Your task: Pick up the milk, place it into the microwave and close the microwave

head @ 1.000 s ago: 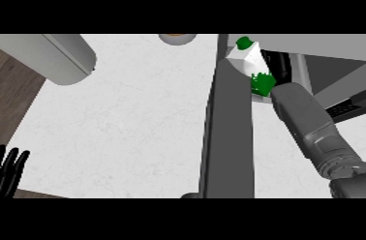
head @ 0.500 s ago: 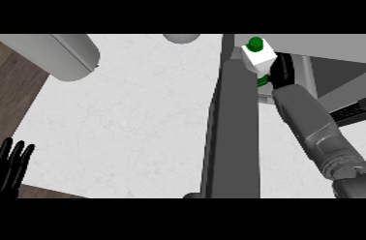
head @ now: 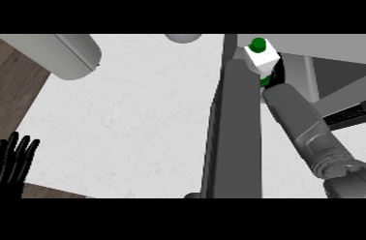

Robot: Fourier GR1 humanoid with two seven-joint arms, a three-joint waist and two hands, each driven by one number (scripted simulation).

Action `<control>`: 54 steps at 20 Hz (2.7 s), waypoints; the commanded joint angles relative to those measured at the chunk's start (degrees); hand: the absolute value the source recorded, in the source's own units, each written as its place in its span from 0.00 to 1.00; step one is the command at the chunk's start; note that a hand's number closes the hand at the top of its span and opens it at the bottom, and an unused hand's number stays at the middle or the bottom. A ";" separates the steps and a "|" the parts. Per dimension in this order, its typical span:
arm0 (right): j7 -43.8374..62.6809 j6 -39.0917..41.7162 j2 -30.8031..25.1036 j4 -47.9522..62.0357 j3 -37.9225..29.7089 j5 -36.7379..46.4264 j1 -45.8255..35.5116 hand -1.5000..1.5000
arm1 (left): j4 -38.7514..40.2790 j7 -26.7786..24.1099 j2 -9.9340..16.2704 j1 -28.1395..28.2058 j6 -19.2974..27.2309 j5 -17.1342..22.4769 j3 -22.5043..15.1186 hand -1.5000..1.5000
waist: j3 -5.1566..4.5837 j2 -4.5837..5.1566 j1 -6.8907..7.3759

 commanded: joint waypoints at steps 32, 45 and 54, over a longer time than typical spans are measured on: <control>-8.17 16.48 -1.46 -1.64 -3.14 -2.22 4.90 0.00 | 0.03 -2.39 -1.55 2.77 -0.05 -1.63 0.23 0.00 | 0.01 -2.15 -4.29; -12.70 31.82 3.22 -2.37 -5.81 -5.57 11.35 0.00 | -2.23 -3.77 -3.26 8.04 -4.16 -5.10 -5.61 0.00 | -0.21 -3.83 -7.53; -18.34 50.89 0.90 -4.57 -4.46 -5.49 18.81 0.00 | -3.13 -4.17 -4.00 7.85 -7.98 -5.70 -10.97 0.00 | -0.26 -4.27 -8.96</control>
